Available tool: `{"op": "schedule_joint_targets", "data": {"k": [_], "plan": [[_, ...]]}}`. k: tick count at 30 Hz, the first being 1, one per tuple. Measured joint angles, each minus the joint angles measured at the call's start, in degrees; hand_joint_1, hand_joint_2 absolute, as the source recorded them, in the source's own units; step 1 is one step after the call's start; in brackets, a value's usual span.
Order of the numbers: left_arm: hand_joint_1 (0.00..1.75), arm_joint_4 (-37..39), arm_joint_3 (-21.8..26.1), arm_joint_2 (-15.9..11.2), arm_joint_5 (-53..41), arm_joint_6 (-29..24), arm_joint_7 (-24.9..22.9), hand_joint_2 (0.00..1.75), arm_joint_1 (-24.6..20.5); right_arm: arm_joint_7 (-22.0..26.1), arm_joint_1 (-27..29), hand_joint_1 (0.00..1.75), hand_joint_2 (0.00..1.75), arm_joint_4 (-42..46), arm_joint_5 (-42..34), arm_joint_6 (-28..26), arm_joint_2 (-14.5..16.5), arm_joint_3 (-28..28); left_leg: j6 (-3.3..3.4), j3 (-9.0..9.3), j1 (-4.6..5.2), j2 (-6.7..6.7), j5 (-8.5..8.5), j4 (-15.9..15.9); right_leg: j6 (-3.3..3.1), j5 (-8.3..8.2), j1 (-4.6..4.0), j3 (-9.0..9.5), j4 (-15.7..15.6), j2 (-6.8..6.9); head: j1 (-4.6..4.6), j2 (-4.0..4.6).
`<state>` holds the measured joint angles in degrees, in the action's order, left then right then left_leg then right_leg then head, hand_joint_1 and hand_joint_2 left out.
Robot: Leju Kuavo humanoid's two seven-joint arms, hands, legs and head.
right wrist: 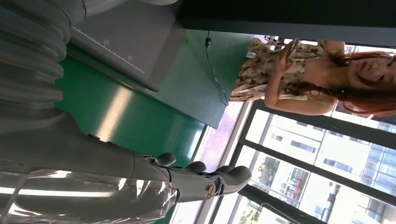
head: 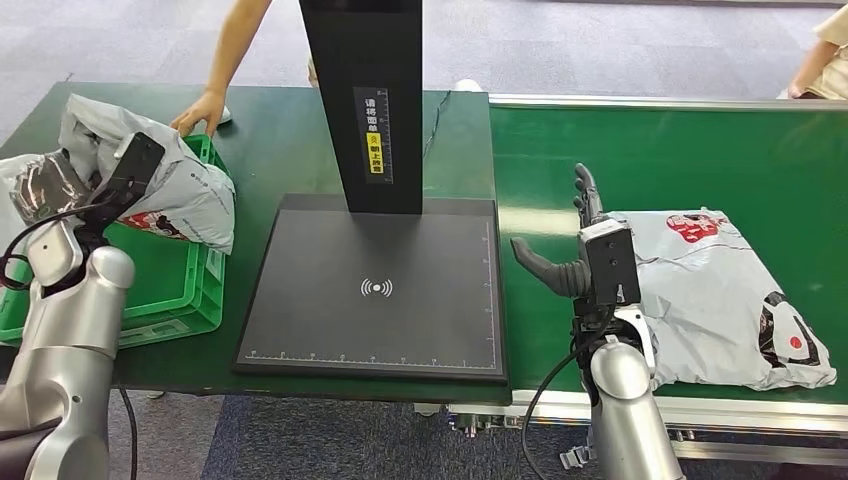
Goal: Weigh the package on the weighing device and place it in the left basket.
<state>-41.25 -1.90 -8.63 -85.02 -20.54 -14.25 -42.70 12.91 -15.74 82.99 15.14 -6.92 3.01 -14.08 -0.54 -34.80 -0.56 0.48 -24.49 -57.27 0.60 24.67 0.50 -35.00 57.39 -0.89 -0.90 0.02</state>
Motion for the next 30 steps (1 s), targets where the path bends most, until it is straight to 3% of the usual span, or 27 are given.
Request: {"op": "schedule_joint_targets", "data": {"k": [10,28,30], "plan": [[1.75,7.37,2.86,-2.52,-4.34,5.34,-6.33,1.75,-5.11,1.12,1.13,0.00,1.75,-0.02,0.13,1.15,-0.51,0.02,-0.01,0.01,-0.03,0.08,0.00,0.00,-0.01,-0.01,-0.01,-0.01,0.02,-0.09,-0.01,0.00],[1.75,16.93,1.01,-6.39,-4.37,12.16,-12.95,1.75,-11.59,1.50,-1.52,0.00,1.75,-1.11,0.00,1.97,-0.72,-0.50,-0.02,-0.02,-0.03,0.00,0.01,0.02,-0.01,0.00,-0.06,-0.01,0.03,0.00,0.00,0.00],[0.96,17.56,1.09,-6.56,-4.27,12.55,-13.15,1.75,-11.67,1.50,-1.96,0.00,1.75,-1.40,-0.03,1.99,-0.72,-0.65,-0.02,-0.03,-0.03,0.00,0.01,0.02,-0.01,0.00,-0.05,0.00,0.03,0.00,-0.01,0.00]]}}
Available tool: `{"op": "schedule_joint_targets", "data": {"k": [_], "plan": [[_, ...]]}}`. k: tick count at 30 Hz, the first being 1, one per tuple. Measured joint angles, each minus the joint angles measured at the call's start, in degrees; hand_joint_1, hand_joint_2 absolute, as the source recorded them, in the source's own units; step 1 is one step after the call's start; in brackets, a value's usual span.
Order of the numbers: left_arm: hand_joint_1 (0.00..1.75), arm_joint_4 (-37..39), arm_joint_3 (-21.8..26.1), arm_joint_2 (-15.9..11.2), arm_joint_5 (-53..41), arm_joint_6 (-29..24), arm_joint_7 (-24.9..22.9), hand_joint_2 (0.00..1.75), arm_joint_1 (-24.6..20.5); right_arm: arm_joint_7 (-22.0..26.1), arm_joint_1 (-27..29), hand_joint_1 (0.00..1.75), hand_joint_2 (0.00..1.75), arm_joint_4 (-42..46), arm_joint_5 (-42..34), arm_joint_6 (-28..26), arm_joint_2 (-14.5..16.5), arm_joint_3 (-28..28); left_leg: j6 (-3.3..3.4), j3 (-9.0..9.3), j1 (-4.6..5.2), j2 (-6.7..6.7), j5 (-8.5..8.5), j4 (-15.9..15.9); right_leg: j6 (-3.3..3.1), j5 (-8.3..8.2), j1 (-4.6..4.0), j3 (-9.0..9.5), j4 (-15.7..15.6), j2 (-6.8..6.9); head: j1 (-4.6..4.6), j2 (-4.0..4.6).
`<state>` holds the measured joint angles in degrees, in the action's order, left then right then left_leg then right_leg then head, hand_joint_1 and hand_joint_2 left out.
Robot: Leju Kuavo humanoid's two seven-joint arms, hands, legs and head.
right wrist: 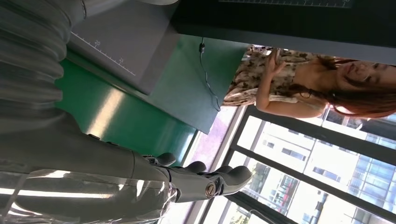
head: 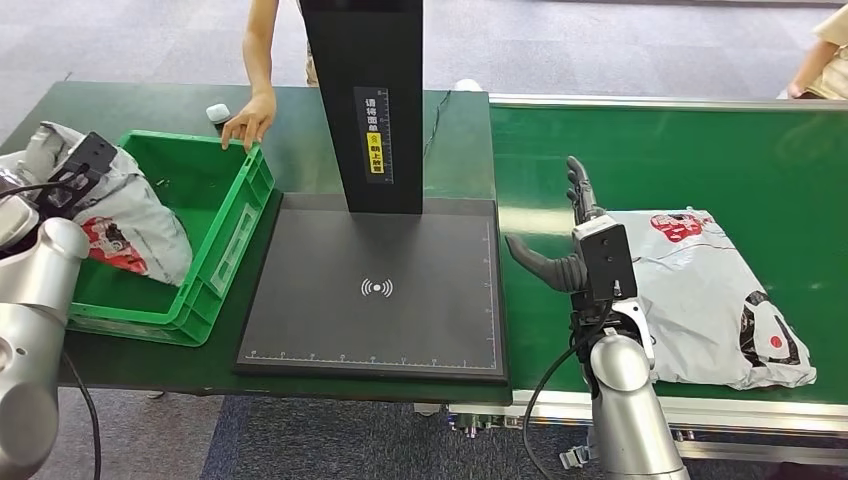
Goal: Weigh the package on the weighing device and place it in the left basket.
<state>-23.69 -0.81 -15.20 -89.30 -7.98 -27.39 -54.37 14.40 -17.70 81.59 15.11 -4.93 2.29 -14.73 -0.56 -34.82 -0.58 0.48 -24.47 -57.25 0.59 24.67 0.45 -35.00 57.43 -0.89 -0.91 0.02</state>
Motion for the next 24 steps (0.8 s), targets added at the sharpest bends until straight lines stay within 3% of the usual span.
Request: {"op": "schedule_joint_targets", "data": {"k": [2,3,14,19,24], "plan": [[0.09,0.66,0.30,-0.08,0.25,0.72,-0.03,1.75,-0.04,0.00,-0.33,0.00,1.75,-0.27,-0.08,0.03,0.00,-0.14,0.00,-0.01,0.01,0.00,0.00,0.00,0.00,0.00,0.01,0.00,0.00,0.00,0.01,0.00],[0.00,0.96,0.50,-0.09,0.36,1.07,0.09,1.75,-0.04,0.00,-0.47,0.00,1.75,-0.40,-0.15,0.05,0.00,-0.20,0.00,-0.01,0.01,0.00,0.00,-0.01,0.00,0.00,0.01,0.00,-0.01,0.00,0.00,0.00],[0.00,2.76,2.40,0.67,0.56,1.96,3.50,1.75,0.48,0.00,-0.96,0.00,1.75,-1.21,-0.34,0.67,0.02,-0.46,0.00,0.00,0.02,-0.04,0.00,-0.01,0.01,0.01,0.03,0.00,-0.01,0.03,0.00,0.00],[0.00,2.61,3.92,1.68,1.76,-9.06,9.11,1.75,1.42,-0.01,-0.44,0.00,1.75,-0.61,-0.28,0.64,0.01,-0.46,0.00,0.02,0.02,-0.03,0.00,-0.02,0.01,0.01,0.03,0.00,-0.01,0.02,0.00,0.00],[0.00,-1.71,7.37,3.24,8.46,-18.97,20.77,1.75,2.54,-0.14,0.72,0.00,1.75,0.85,0.02,0.58,0.00,-0.34,0.00,0.02,0.03,-0.02,0.00,-0.02,0.01,0.01,0.04,-0.01,-0.02,0.02,0.01,0.00]]}}
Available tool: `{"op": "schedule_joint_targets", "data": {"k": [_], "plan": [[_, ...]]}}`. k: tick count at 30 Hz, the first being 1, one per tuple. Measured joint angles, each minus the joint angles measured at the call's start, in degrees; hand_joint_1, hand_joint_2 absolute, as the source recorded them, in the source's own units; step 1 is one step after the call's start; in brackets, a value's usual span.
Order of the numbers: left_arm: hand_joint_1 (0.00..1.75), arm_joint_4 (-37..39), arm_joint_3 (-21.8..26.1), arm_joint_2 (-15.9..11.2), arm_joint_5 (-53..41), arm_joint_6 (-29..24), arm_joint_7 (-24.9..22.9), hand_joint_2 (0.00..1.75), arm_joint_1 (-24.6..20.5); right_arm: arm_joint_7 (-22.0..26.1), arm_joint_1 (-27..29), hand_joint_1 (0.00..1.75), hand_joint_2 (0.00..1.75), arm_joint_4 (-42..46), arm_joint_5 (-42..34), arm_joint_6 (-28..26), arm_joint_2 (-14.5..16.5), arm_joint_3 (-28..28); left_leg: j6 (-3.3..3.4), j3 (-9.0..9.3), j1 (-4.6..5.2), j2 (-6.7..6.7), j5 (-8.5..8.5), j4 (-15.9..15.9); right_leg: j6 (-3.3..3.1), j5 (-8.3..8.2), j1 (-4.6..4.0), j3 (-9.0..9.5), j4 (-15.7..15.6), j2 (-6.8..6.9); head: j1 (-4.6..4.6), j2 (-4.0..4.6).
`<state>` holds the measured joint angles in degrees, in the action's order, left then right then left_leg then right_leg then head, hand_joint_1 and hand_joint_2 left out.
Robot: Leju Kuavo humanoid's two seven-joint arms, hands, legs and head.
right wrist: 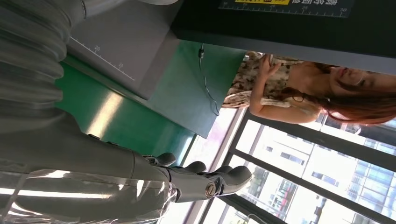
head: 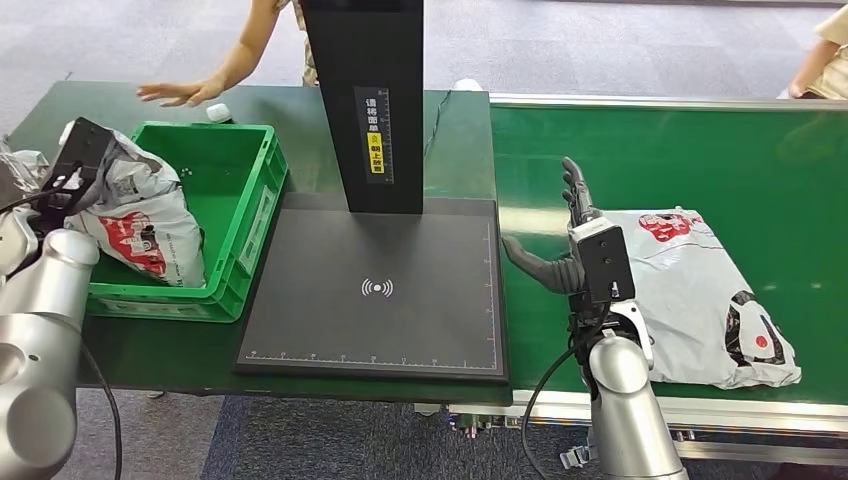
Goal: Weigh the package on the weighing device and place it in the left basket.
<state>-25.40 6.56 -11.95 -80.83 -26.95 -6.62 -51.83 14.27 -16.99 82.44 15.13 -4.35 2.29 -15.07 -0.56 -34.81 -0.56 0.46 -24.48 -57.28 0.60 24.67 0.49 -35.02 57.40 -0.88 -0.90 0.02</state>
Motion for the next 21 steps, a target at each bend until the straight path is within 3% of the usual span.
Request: {"op": "schedule_joint_targets", "data": {"k": [6,12,17,21], "plan": [[0.00,-14.63,0.95,3.13,10.36,-2.37,9.76,1.75,5.32,-0.03,1.16,0.00,1.75,1.03,0.93,-0.79,0.00,0.46,0.01,0.00,0.01,0.02,-0.01,0.00,0.01,0.00,0.02,0.00,-0.01,-0.01,-0.01,0.00],[0.00,-34.29,-2.32,7.05,28.94,-2.23,21.40,1.75,14.87,0.07,2.31,0.00,1.75,2.02,1.23,-0.99,-0.01,1.02,0.05,0.00,0.03,0.00,-0.04,0.00,0.06,0.04,0.04,0.02,-0.04,0.00,0.00,0.00],[0.00,-46.35,-6.61,9.91,49.25,6.92,30.14,1.75,22.28,0.48,2.88,0.00,1.75,2.33,0.91,-1.42,-0.12,1.47,0.07,-0.01,0.05,0.00,-0.06,0.00,0.07,0.04,0.07,0.02,-0.05,0.00,0.00,0.00],[0.00,-51.85,-8.93,11.42,69.61,24.38,34.67,1.75,26.83,0.52,2.88,0.00,1.75,2.40,0.16,-1.41,-0.47,1.54,0.08,0.00,0.07,0.00,-0.06,0.00,0.08,0.05,0.11,0.03,-0.05,0.00,-0.01,0.00]]}}
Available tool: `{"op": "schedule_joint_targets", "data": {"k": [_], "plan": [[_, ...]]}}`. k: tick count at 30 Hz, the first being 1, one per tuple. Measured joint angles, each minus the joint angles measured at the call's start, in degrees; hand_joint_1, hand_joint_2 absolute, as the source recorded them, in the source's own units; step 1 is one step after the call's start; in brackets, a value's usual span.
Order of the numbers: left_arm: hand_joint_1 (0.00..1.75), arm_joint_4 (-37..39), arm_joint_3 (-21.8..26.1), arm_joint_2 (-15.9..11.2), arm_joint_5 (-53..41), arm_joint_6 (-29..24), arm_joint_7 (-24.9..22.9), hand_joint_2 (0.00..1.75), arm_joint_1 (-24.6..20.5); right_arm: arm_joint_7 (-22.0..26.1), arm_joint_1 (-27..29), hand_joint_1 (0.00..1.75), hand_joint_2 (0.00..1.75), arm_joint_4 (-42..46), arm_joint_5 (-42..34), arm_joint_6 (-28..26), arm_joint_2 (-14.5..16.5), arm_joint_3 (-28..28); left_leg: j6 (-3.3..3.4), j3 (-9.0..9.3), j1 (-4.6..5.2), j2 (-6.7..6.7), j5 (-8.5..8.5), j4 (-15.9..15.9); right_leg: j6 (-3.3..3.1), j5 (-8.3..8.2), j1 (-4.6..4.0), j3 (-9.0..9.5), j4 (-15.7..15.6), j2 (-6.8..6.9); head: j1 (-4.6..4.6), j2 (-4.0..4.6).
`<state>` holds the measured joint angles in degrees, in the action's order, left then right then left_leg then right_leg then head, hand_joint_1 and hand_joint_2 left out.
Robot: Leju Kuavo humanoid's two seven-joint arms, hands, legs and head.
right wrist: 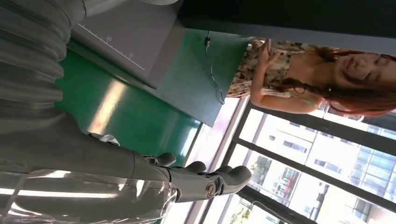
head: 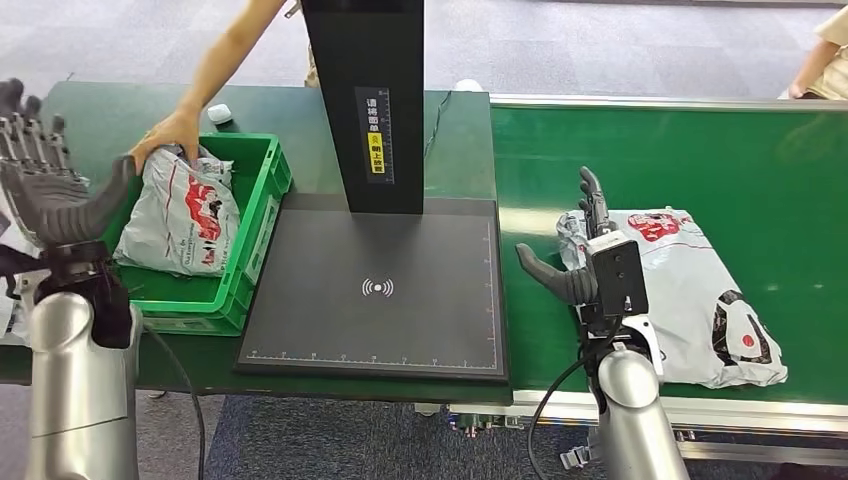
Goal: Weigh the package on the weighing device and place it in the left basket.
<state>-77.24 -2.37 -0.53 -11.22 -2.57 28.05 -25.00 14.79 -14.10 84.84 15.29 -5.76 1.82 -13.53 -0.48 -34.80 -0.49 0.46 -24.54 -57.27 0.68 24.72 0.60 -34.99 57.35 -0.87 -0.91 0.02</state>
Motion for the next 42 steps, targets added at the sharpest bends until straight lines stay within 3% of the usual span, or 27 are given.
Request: {"op": "schedule_joint_targets", "data": {"k": [4,8,14,20,24,29,42], "plan": [[0.00,-2.17,-3.75,1.48,11.11,14.25,-0.25,1.75,4.83,0.15,0.02,0.00,1.75,0.04,-1.28,0.86,-0.42,0.00,0.01,0.00,0.01,0.00,-0.01,0.00,0.01,0.01,0.00,0.00,0.00,0.00,0.02,0.00],[0.00,-2.07,-7.83,2.88,15.27,19.32,-1.37,1.75,8.67,0.19,0.26,0.00,1.75,0.41,-2.36,1.54,-0.63,-0.01,0.03,0.00,0.02,0.00,-0.04,0.00,0.04,0.03,0.00,0.00,0.00,0.00,0.02,0.00],[0.00,0.93,-11.76,5.01,16.26,18.57,-1.99,1.75,11.36,2.39,1.53,0.00,1.75,0.24,-7.61,4.22,-0.42,-0.54,0.04,-0.01,0.02,-0.01,-0.08,0.00,0.06,0.05,0.00,0.00,-0.01,0.02,0.01,0.00],[0.00,6.98,-14.48,8.03,14.37,14.27,-0.81,1.75,11.33,6.59,2.24,0.00,1.75,-3.03,-11.57,5.17,1.31,-2.23,0.03,-0.01,0.02,-0.02,-0.08,0.01,0.06,0.05,0.00,0.00,-0.01,0.02,0.02,0.00],[0.00,8.74,-14.98,9.44,15.05,14.33,0.37,1.75,11.38,9.11,2.69,0.00,1.75,-5.08,-11.50,5.71,2.31,-3.48,0.04,-0.02,0.02,-0.02,-0.09,0.01,0.06,0.05,0.00,0.00,-0.01,0.02,0.01,0.00],[0.00,7.79,-14.87,9.89,16.29,16.78,2.59,1.75,13.07,11.76,4.40,0.00,1.75,-5.98,-10.38,6.49,3.38,-4.40,0.06,-0.02,0.02,-0.02,-0.14,0.02,0.05,0.12,-0.01,0.00,-0.01,0.02,0.01,0.00],[0.00,3.66,-13.11,10.16,10.44,16.43,1.61,1.75,17.07,12.45,6.98,0.00,1.75,-5.80,-8.60,8.54,4.35,-3.50,0.06,0.01,0.02,-0.02,-0.18,0.02,0.05,0.16,0.00,0.03,-0.01,0.03,0.02,0.00]]}}
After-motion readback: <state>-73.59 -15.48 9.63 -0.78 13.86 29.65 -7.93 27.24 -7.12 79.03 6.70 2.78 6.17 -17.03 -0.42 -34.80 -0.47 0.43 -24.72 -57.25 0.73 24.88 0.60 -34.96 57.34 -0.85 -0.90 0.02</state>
